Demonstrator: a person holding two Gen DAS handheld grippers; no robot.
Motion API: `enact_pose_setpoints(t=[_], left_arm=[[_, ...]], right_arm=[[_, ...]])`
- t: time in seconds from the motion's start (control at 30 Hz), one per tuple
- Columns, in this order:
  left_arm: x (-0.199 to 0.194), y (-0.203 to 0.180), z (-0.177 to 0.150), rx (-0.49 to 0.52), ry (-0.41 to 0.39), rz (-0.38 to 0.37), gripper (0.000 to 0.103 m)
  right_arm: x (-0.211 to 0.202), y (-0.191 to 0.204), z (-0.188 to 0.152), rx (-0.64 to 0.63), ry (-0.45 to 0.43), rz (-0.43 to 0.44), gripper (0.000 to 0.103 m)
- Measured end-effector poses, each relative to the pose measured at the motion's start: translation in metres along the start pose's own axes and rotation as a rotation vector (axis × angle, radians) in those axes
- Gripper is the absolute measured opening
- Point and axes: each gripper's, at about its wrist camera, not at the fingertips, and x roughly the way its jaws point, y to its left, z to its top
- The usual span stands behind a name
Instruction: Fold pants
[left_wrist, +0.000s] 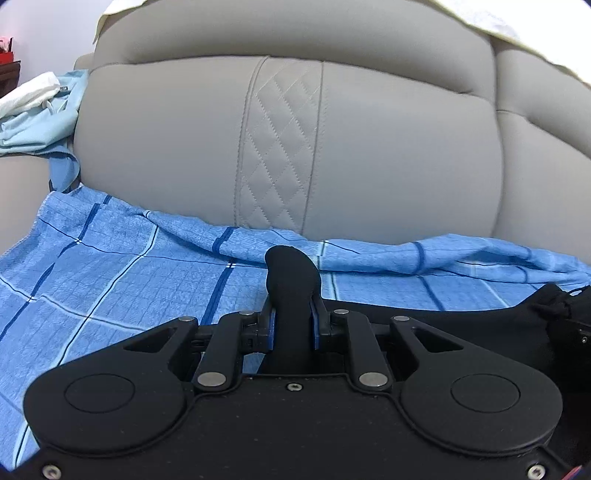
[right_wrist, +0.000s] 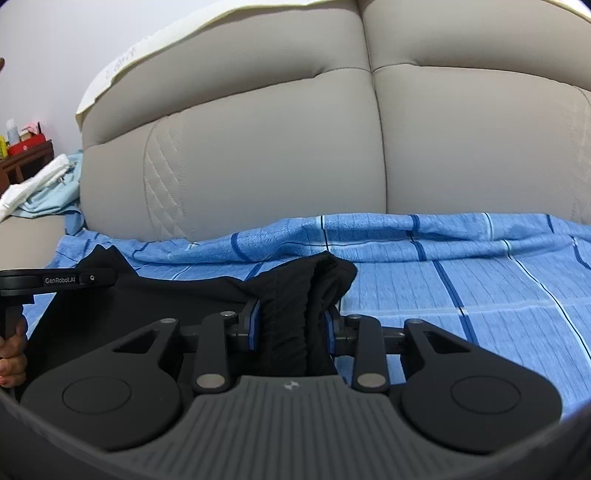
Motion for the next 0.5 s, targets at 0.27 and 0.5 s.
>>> enact_pose_setpoints(t=[0.27, 0.5], left_arm=[[0.024, 0.004, -0.008, 0.006, 0.050, 0.014, 0.025], [0.025, 0.005, -0.011, 0.004, 0.064, 0.021, 0.028]], right_arm=[[0.017, -0.004, -0.009, -0.015, 0.029, -0.021, 0.043], [0.020, -0.003, -0.011, -0.022, 0.038, -0.036, 0.049]])
